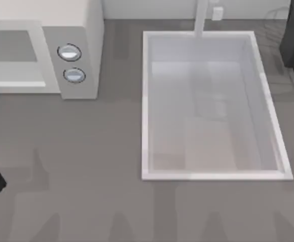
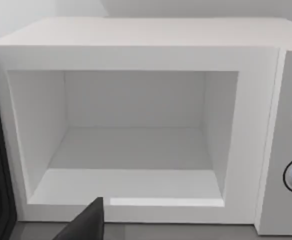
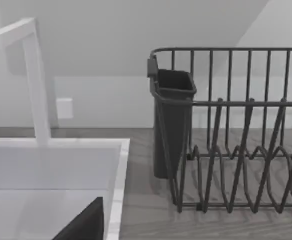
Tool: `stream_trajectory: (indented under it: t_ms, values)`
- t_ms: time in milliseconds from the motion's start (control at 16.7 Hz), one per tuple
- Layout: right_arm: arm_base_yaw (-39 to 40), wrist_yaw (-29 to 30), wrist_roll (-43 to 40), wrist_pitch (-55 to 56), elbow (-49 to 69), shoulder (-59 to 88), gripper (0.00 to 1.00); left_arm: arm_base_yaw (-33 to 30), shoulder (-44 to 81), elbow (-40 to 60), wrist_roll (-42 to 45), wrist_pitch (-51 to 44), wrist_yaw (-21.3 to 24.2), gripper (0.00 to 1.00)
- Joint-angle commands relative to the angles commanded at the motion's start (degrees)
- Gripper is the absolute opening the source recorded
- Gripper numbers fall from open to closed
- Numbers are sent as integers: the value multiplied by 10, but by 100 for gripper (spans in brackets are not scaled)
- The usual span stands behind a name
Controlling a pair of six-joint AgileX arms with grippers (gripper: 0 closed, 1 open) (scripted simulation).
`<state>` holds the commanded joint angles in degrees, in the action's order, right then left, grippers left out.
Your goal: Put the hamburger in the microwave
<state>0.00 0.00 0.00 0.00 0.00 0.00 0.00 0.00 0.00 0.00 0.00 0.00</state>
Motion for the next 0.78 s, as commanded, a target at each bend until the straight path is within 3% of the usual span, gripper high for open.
stream_trajectory:
  t_ms: [360,780]
  values:
    - [0,0,0,0,0,0,100,16,60,52,57,-40,2,100]
    - [0,0,0,0,0,0,100,91,383,264,304,-219,0,100]
